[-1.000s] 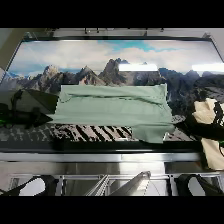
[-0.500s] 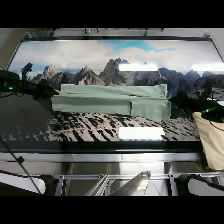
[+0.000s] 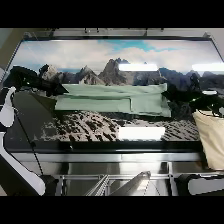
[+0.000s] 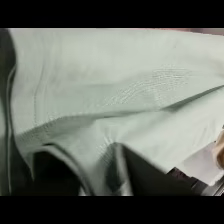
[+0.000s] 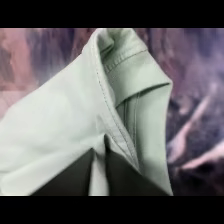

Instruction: Fold the shirts.

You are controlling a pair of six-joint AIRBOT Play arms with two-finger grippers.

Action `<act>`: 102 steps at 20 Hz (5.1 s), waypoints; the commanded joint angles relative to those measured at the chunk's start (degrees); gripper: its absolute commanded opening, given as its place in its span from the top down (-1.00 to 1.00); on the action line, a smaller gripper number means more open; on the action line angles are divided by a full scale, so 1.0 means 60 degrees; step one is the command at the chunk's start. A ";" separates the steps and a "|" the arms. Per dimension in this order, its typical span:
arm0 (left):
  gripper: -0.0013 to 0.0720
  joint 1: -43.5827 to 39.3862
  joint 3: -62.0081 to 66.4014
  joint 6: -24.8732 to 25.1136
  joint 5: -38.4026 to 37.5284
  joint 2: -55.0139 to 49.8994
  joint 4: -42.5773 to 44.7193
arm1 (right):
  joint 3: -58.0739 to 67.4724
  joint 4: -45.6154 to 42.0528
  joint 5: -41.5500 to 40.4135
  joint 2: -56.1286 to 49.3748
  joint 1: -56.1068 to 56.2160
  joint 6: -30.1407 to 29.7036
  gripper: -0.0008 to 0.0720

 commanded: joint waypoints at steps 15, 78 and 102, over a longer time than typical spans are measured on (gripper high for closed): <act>0.92 -0.0958 0.1151 -0.1789 0.1206 0.0353 -0.0321 | 0.1045 -0.1479 0.2120 -0.1078 -0.0361 0.1082 -0.61; 0.90 -0.1067 -0.6346 -0.1512 0.0729 1.3427 0.0976 | 0.3184 -0.4029 0.3876 -0.1107 0.4422 0.4503 -0.81; 0.90 -0.1067 -0.6455 -0.1013 0.0386 1.3449 0.0969 | 0.6940 -1.0389 0.5053 0.3971 0.0863 0.8717 0.92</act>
